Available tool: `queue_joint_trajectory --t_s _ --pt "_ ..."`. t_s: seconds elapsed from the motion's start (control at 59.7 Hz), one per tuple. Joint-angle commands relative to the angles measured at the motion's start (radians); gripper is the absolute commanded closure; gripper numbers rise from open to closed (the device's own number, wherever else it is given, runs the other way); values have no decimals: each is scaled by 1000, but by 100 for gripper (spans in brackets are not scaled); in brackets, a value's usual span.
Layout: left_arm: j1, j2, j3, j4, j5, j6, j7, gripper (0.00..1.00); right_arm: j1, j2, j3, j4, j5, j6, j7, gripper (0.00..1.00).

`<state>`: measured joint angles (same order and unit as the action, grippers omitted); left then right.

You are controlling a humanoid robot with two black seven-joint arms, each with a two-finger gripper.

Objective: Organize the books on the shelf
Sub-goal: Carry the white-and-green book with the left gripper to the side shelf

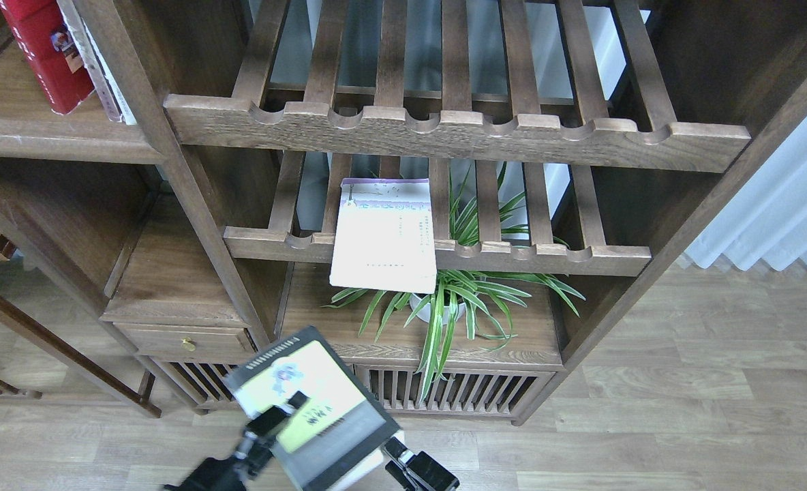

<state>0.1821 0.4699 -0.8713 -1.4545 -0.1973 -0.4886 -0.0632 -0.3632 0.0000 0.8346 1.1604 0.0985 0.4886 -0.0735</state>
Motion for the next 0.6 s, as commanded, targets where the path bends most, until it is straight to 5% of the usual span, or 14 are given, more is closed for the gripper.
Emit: queue_joint_trajectory --t_s 0.0,0.201,0.586 --pt "60 107 -127 -61 15 0 11 94 1 0 1 -5 3 0 1 1" --pt "123 194 -377 -76 65 0 82 94 0 0 1 -10 7 0 1 1" --pt "128 380 -885 -101 76 0 100 94 0 0 3 -11 6 0 1 1"
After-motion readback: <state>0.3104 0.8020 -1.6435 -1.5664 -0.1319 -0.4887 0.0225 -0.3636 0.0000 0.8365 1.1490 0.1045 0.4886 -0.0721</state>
